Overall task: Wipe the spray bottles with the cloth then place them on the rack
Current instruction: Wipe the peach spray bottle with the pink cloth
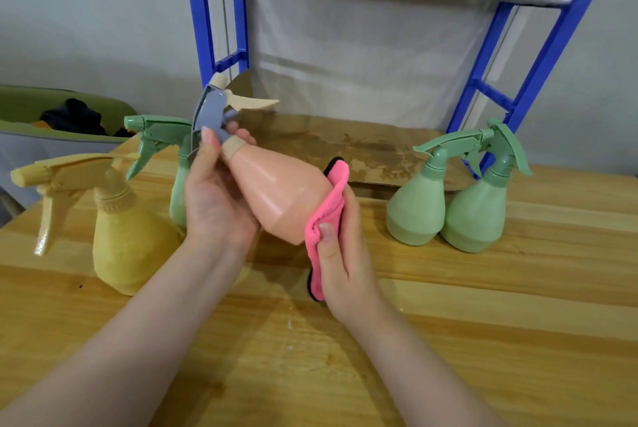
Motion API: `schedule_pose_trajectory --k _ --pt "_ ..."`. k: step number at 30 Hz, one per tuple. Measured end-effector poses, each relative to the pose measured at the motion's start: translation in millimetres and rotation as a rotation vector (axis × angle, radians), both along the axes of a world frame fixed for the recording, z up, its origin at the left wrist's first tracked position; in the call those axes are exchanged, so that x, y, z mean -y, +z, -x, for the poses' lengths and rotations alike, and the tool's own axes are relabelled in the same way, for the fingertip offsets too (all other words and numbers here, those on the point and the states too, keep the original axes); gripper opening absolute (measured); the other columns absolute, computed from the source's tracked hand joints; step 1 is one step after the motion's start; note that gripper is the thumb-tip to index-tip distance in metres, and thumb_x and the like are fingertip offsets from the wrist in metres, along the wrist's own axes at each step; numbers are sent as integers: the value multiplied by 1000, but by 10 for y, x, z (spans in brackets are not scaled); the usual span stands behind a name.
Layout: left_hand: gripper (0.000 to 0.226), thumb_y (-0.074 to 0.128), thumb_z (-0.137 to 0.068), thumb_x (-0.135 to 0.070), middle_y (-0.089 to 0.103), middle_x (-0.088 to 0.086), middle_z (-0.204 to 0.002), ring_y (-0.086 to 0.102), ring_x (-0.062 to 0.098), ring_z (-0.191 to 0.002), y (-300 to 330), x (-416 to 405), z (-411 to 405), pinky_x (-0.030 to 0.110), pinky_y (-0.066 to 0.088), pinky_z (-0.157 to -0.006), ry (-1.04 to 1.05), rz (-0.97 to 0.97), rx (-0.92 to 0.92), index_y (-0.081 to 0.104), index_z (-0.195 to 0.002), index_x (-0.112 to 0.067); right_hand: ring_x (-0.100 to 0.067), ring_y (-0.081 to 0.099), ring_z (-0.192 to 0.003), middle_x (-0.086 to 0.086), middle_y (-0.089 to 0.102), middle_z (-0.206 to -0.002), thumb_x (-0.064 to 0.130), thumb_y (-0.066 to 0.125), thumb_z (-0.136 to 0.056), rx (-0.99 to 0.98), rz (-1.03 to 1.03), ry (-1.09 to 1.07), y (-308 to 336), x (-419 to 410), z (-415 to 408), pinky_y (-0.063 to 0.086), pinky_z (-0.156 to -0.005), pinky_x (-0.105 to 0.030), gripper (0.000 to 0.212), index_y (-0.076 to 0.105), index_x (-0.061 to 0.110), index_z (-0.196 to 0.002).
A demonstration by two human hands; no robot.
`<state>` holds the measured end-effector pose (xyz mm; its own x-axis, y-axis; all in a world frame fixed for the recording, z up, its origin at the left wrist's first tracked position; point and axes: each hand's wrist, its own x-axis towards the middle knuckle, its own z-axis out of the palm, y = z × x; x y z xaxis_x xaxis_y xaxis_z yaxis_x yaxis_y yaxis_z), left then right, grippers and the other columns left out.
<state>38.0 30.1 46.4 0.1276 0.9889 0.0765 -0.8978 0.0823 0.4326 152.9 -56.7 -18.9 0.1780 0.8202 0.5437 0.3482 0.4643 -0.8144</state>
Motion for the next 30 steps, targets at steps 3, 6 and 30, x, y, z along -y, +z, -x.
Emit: schedule_pose_trajectory --k 3,6,30 --pt "23 53 -99 -31 67 -2 -84 64 10 -79 -11 -18 19 25 56 -72 -9 -41 -34 68 -100 -13 -3 32 -144 17 32 -156 59 35 -98 -24 47 26 -5 19 -9 30 -114 -20 75 9 22 -158" --pt "25 51 -98 -31 65 -3 -94 62 9 -86 -45 -37 28 26 54 -78 -18 -200 -150 64 -111 -13 2 34 -141 19 37 -152 56 34 -99 -72 73 15 10 29 -42 30 -113 -17 65 17 28 -155" --pt "30 65 -84 -27 63 12 -85 61 21 -81 -232 138 -99 31 50 -77 -254 -484 -629 66 -83 3 0 60 -116 17 67 -120 45 50 -95 -141 65 -26 234 56 59 46 -97 -20 40 59 24 -128"
